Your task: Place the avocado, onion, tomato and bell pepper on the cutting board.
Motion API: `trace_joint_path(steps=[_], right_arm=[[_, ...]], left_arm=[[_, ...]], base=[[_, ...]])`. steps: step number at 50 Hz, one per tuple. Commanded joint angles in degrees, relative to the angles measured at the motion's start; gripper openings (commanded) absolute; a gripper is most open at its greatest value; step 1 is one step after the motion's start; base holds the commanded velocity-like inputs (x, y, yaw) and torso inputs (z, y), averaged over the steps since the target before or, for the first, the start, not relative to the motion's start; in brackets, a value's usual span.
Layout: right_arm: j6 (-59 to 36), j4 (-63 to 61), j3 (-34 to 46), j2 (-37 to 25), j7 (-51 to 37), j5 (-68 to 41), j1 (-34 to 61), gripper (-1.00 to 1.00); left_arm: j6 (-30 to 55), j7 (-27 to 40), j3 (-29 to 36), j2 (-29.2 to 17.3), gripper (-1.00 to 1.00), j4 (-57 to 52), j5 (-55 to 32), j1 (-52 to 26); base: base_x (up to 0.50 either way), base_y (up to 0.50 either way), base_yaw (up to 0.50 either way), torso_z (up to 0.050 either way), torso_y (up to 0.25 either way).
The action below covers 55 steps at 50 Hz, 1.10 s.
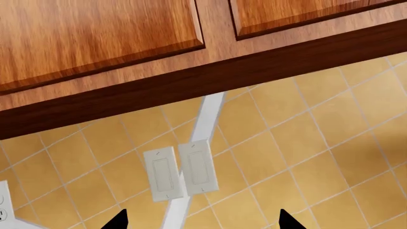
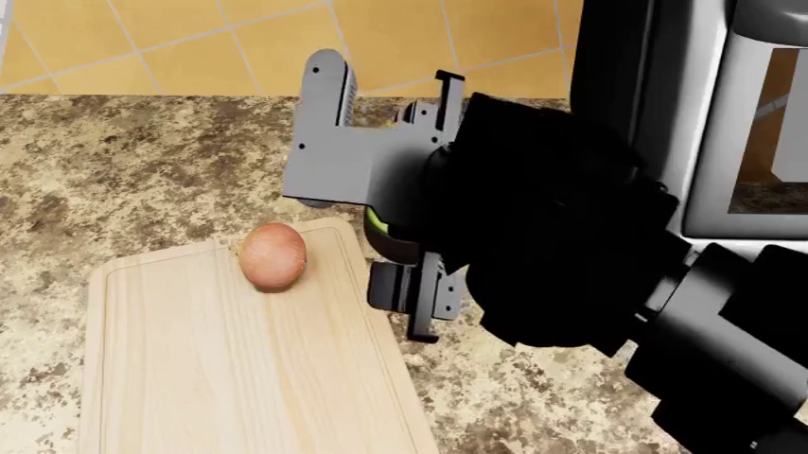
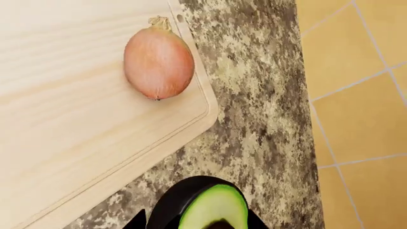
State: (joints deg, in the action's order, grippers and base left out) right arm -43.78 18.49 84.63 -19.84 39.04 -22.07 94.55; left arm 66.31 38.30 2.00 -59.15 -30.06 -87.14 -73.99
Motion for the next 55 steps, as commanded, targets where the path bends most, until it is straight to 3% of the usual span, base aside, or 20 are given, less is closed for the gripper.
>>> trace_joint_path(steps=[1, 32, 48, 55], right_arm=[[-1.00, -7.07, -0.97, -0.18, 0.51, -0.33, 1.30, -1.00], [3.86, 0.95, -1.11, 7.80, 1.04, -0.13, -1.79, -1.00], [-0.36, -9.55, -3.73, 9.42, 1.44, -3.59, 1.49, -1.00], [0.82, -8.22, -4.50, 11.51, 1.91, -3.62, 2.40, -1.00]], left_arm=[[0.00, 0.09, 0.26, -0.09, 1.00, 0.20, -0.29, -0.89], [-1.19, 0.15, -1.38, -1.89, 1.00, -0.54, -1.07, 1.55], [-1.54, -0.04, -0.85, -1.67, 1.00, -0.27, -0.81, 1.06], [-1.55, -0.03, -0.91, -2.07, 1.00, -0.04, -1.07, 0.59]], base=[[0.00, 0.00, 0.00, 0.000, 0.000], [0.00, 0.00, 0.00, 0.000, 0.000], [0.00, 0.00, 0.00, 0.000, 0.000], [0.00, 0.00, 0.00, 0.000, 0.000]])
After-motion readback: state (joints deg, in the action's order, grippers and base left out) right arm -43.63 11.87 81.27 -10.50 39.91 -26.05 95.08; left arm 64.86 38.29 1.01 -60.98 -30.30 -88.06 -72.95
